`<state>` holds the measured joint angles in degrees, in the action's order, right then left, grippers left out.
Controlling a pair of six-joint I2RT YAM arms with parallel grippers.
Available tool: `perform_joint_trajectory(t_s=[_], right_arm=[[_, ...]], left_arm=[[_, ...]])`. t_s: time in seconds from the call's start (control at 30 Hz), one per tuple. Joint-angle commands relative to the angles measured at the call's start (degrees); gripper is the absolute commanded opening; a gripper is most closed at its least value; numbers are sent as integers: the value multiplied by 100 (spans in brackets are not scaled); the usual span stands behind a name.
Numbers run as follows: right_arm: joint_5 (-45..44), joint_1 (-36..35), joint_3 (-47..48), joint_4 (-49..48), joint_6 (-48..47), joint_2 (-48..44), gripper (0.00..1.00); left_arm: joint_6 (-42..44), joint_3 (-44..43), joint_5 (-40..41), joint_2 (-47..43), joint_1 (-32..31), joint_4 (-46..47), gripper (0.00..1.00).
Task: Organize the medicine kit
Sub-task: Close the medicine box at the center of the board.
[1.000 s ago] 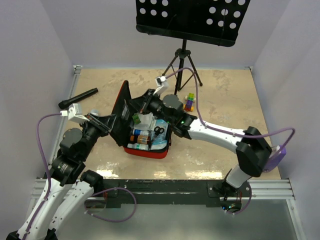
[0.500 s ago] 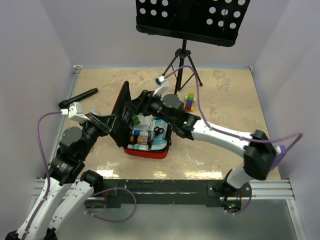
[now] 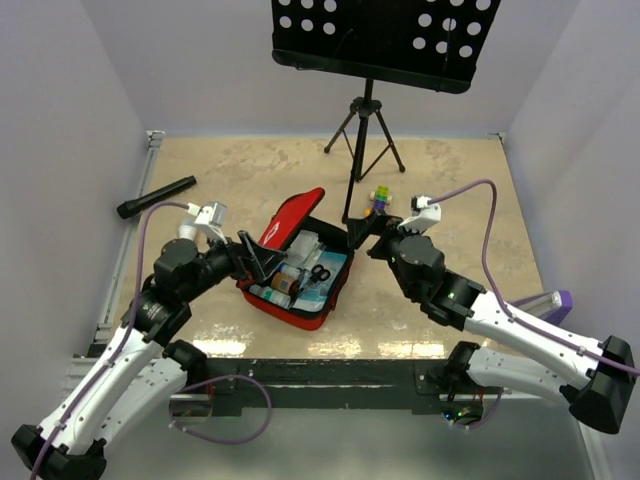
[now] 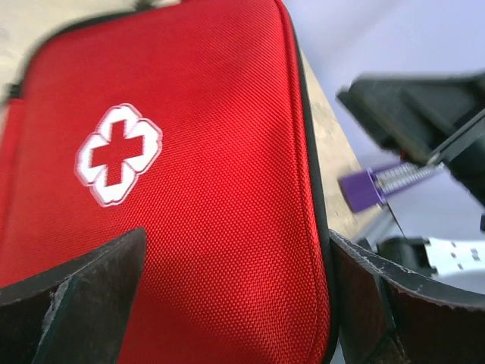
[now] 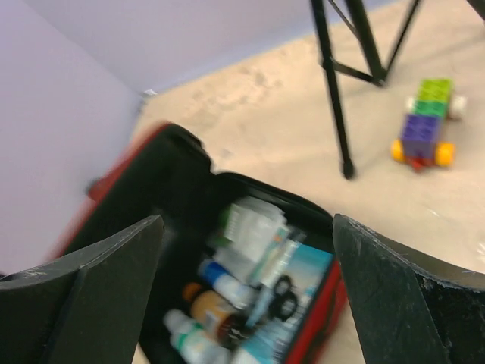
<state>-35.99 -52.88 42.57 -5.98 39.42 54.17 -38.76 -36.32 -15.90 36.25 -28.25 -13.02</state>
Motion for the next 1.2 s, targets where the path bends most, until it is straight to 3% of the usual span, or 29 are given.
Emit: perform_joint_trajectory(t_s=[0.0, 0.07, 0.13, 0.2, 0.3, 0.4, 0.63, 0.73, 0.87, 0.93, 1.03, 1.17], right_arm=[[-25, 6, -336, 379, -65, -231, 99], [460, 6, -459, 184, 12, -197, 99], [714, 6, -547, 220, 293, -144, 99], [821, 6, -731, 176, 478, -257, 99], [865, 6, -1135, 106, 646, -713, 99], [900, 6, -1409, 88, 646, -1136, 99], [927, 6, -1295, 387, 602, -1181, 99], [1207, 6, -1338, 195, 576, -1093, 98], [1612, 6, -1304, 263, 908, -576, 99], [1840, 6, -1312, 282, 1207, -286, 99], [2174, 6, -1505, -113, 1506, 118, 99], [2456, 15, -1611, -798, 1604, 646, 99]], left_arm=[[27, -147, 1560, -381, 21, -868, 100], [-61, -209, 2186, -478, 21, -1036, 100], [114, -331, 2127, -487, 21, -957, 100], [805, -341, 903, -487, 21, -311, 100], [1141, -594, 264, -207, 21, -393, 100], [1423, -903, 395, -310, 21, -632, 100], [1372, -1632, 641, -1102, 21, -114, 100], [1179, -1511, 806, -1234, 21, 193, 100], [652, -1475, 2343, -96, 21, -1480, 98], [502, -1335, 2574, 687, 47, -1896, 91], [177, -678, 2522, 1068, 91, -1417, 90], [62, -157, 2434, 1383, 118, -756, 99]])
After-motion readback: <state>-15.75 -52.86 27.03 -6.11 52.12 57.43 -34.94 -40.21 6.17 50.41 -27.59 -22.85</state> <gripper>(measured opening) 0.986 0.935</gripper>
